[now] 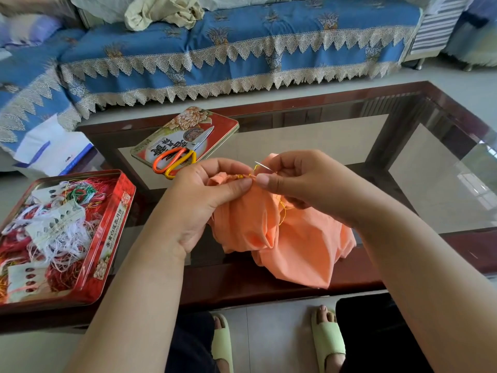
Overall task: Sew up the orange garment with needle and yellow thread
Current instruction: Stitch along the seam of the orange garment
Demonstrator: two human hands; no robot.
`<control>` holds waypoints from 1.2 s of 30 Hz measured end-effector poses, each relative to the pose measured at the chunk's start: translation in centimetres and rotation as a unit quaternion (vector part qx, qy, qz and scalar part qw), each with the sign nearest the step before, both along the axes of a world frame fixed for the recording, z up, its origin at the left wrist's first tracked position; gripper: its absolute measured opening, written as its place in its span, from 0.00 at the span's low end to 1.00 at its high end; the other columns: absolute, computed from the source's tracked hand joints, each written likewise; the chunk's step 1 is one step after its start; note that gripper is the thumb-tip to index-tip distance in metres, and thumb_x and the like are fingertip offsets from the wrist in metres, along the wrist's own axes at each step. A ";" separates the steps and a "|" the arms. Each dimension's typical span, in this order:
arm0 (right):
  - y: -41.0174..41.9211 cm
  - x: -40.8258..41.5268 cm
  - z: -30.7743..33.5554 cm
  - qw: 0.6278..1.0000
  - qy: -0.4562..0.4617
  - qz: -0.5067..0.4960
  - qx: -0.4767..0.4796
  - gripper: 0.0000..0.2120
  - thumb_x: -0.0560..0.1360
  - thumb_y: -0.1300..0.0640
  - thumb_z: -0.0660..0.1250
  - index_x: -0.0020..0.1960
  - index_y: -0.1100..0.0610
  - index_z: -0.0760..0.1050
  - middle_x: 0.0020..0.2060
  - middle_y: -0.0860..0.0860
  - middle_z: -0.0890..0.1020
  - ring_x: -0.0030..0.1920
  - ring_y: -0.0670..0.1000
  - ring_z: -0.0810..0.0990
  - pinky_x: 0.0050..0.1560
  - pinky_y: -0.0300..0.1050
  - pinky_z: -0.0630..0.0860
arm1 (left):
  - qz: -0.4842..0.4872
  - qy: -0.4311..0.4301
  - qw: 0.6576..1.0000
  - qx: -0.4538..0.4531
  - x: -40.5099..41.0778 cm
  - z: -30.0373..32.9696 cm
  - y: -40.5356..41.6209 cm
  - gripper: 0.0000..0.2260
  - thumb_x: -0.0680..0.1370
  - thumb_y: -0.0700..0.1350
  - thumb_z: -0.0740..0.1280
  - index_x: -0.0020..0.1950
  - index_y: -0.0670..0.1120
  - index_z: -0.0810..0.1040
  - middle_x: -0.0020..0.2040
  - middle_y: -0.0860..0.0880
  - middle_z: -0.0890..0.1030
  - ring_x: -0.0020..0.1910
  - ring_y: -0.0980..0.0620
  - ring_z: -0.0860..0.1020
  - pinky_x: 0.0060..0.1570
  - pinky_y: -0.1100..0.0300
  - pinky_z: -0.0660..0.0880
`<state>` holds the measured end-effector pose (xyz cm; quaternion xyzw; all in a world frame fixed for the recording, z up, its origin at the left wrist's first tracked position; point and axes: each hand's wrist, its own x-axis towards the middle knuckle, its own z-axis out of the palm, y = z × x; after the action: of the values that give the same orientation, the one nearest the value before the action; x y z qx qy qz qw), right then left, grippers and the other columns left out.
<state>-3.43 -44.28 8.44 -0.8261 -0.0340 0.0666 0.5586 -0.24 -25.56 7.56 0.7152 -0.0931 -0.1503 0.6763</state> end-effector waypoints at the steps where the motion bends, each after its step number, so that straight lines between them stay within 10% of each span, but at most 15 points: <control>1: 0.1 0.1 -0.1 1.000 0.011 0.014 0.008 0.17 0.68 0.42 0.71 0.50 0.52 0.81 0.27 0.46 0.72 0.28 0.45 0.69 0.32 0.44 0.66 | -0.005 -0.002 1.000 0.000 0.0 0.0 0.0 0.05 0.67 0.44 0.74 0.41 0.52 0.85 0.45 0.50 0.85 0.52 0.51 0.82 0.47 0.61 0.77; 24: -0.2 0.2 -0.2 0.989 -0.073 -0.017 -0.127 0.09 0.74 0.46 0.69 0.37 0.48 0.77 0.24 0.44 0.71 0.25 0.42 0.66 0.28 0.34 0.63 | 0.028 -0.061 0.985 0.159 -0.5 0.6 -0.1 0.10 0.63 0.58 0.72 0.40 0.55 0.83 0.39 0.58 0.83 0.48 0.55 0.80 0.48 0.56 0.78; 36: -1.6 -0.2 0.7 0.994 0.010 0.090 0.054 0.16 0.66 0.46 0.71 0.44 0.59 0.81 0.30 0.53 0.71 0.29 0.47 0.66 0.29 0.39 0.64 | -0.005 -0.034 0.997 0.066 -0.4 0.9 0.5 0.08 0.64 0.56 0.72 0.40 0.56 0.85 0.41 0.54 0.85 0.46 0.55 0.82 0.42 0.59 0.75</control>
<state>-3.60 -45.90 9.18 -0.7873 -0.1059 0.1232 0.5947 -0.68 -25.08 8.51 0.7627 -0.1088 -0.1352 0.6230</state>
